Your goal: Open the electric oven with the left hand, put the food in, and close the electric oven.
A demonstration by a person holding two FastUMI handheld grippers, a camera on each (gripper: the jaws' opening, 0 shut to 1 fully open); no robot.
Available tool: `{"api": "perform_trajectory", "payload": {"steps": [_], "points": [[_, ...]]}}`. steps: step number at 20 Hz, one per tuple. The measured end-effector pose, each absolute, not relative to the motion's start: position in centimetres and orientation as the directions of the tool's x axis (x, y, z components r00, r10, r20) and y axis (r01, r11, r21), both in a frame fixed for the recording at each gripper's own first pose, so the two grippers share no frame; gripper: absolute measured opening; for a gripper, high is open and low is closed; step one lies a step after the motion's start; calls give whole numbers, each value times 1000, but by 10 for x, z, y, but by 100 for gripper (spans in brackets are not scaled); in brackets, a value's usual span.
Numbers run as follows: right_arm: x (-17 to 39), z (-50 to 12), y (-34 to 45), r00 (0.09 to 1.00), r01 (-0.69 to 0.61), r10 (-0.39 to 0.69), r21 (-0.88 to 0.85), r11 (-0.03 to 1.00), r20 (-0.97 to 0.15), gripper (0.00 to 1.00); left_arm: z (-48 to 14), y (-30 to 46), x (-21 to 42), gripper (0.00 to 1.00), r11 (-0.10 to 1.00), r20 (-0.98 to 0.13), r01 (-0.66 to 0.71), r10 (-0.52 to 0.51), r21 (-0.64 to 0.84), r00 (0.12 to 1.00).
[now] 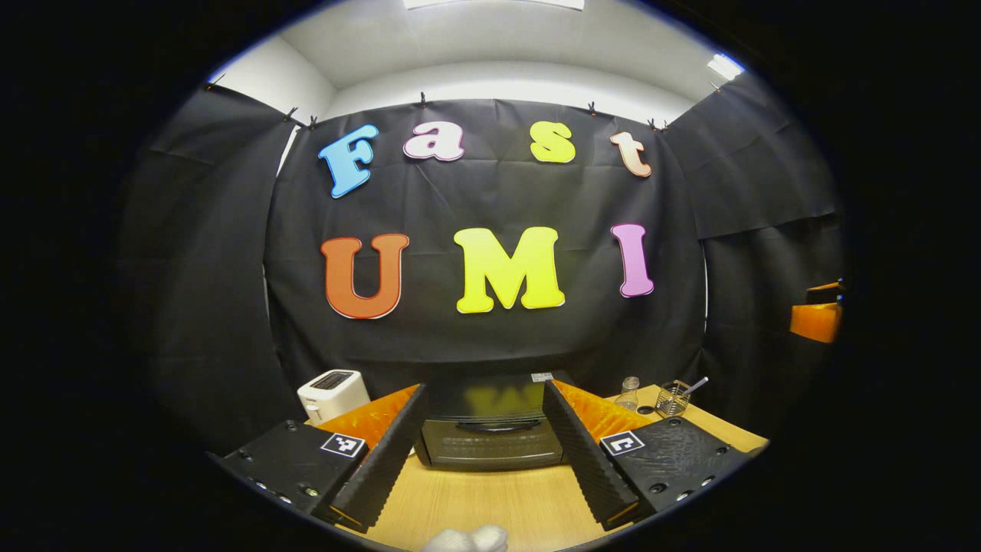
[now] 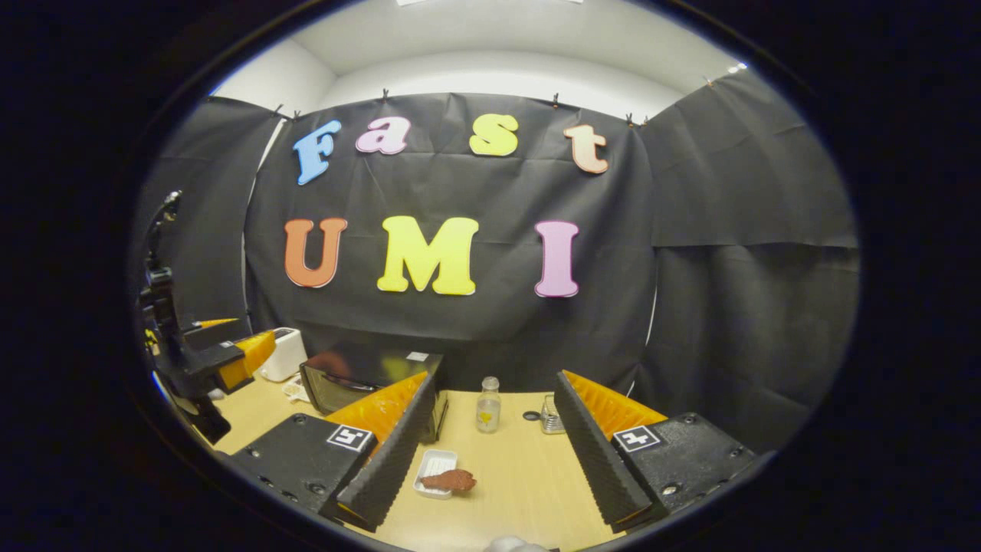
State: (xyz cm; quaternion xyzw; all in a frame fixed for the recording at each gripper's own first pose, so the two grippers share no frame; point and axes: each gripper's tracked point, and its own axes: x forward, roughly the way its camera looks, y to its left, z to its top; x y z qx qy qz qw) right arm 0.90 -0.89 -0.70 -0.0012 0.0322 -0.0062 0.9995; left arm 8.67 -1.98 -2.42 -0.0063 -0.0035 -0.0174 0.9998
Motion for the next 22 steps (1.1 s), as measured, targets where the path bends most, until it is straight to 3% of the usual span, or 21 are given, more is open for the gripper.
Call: {"api": "perform_trajectory", "payload": {"steps": [4, 12, 18, 19, 20, 22], "points": [[0, -8, -19, 995, 47, -46, 8, 999, -88, 99, -54, -39, 144, 95, 997, -20, 74, -75, -37, 997], [-14, -19, -36, 980, 123, -123, -9, 992, -159, 99, -159, -41, 242, 96, 998, -212, 56, -60, -22, 975], [-16, -28, -35, 972, 136, -135, -7, 991, -194, 98, -187, -39, 261, 96, 998, -265, 57, -54, 6, 963], [-17, -29, -33, 972, 134, -132, -6, 991, -195, 98, -183, -39, 264, 100, 998, -253, 62, -59, 3, 966], [-17, -29, -32, 972, 134, -132, -6, 991, -192, 99, -188, -38, 261, 96, 998, -277, 65, -63, -3, 959], [-16, -29, -29, 973, 127, -125, -1, 992, -192, 99, -188, -40, 261, 97, 997, -280, 74, -75, -13, 957]]}}
